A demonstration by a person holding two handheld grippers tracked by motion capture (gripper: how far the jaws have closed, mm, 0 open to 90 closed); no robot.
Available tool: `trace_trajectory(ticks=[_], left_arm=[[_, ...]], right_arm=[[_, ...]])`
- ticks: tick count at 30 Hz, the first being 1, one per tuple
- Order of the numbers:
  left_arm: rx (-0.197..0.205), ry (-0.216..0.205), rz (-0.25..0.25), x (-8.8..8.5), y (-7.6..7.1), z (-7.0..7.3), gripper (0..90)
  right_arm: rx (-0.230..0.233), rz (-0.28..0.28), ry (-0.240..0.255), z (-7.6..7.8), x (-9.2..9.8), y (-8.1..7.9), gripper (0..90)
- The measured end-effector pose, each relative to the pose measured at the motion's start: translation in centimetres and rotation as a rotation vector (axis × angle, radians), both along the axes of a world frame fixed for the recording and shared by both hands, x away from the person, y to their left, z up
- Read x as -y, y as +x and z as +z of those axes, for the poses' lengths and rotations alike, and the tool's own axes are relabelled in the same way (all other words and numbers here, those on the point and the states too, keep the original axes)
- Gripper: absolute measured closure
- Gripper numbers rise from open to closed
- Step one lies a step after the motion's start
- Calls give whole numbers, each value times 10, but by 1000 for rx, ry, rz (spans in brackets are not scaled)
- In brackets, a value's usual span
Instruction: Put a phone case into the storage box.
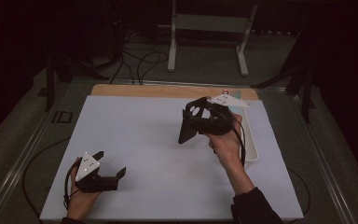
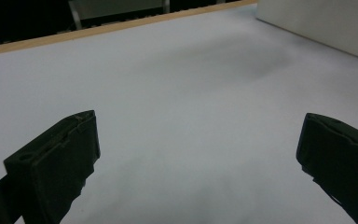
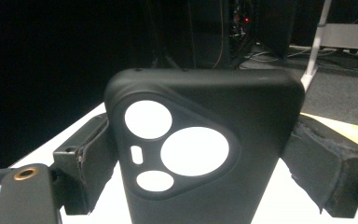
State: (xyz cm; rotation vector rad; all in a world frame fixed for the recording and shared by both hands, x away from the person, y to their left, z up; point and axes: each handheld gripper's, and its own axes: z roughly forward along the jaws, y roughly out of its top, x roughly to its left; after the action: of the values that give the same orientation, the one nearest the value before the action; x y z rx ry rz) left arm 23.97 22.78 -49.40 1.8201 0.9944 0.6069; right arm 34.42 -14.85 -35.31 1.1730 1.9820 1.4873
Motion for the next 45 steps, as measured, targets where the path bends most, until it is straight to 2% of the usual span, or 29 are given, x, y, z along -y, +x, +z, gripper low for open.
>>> trace_trajectory(ticks=[17, 39, 43, 45], left_arm=[[-3, -31, 21, -3, 1, 0, 1], [-5, -32, 26, -2, 2, 0, 1], [-4, -32, 26, -2, 2, 0, 1], [-5, -33, 26, -2, 2, -1, 1]], right_arm=[[9, -54, -5, 5, 8, 17, 143], [18, -117, -26, 9, 15, 39, 144], [11, -127, -28, 8, 17, 44, 144], [0, -128, -14, 8, 19, 46, 144]])
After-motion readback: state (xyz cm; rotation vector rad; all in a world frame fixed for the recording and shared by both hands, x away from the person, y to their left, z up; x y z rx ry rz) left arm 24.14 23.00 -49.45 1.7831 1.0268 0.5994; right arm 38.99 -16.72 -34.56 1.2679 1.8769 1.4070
